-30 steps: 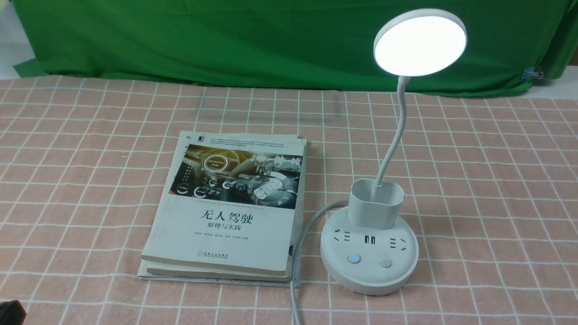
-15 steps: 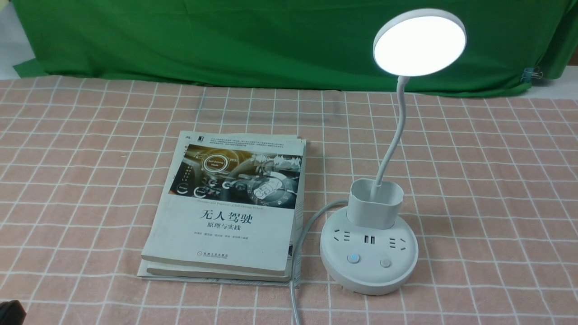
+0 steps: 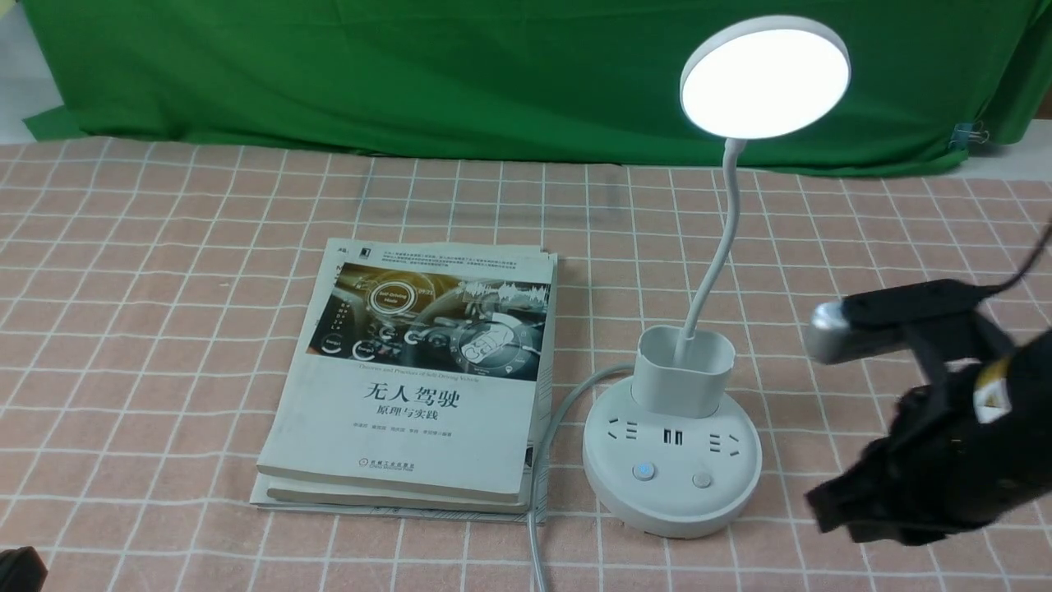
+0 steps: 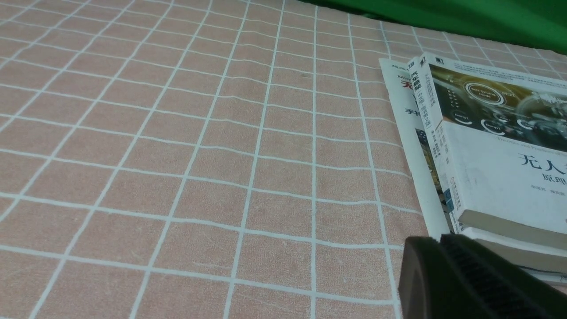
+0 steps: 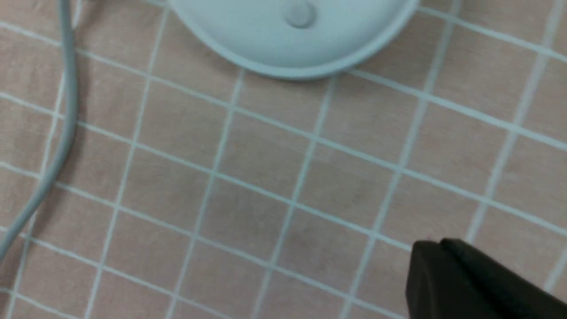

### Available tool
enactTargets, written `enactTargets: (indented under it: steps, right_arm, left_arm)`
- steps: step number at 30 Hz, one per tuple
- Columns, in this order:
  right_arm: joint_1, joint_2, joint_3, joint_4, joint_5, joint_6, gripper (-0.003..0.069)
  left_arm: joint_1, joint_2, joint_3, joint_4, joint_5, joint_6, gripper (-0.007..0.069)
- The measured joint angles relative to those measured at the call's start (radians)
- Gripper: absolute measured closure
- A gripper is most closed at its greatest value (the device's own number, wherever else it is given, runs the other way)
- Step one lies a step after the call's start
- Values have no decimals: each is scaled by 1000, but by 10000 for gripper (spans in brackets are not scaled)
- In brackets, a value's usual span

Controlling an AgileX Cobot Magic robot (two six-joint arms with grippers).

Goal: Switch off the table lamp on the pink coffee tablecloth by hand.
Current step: 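Press the power button on the lamp base to turn the lamp off with the right gripper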

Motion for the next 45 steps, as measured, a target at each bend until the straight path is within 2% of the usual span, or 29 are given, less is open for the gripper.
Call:
enactTargets:
  steps: [3, 10, 21, 45]
  right_arm:
    - [41, 129, -72, 4, -36, -1, 613]
    - [44, 320, -209, 4, -78, -26, 608]
    - [44, 432, -244, 16, -133, -27, 603]
    - [45, 385, -252, 17, -132, -45, 595]
  left_arm:
    - [0, 0, 0, 0, 0, 0, 618]
    - [0, 0, 0, 0, 0, 0, 618]
    - [0, 0, 0, 0, 0, 0, 618]
    - [0, 0, 0, 0, 0, 0, 618]
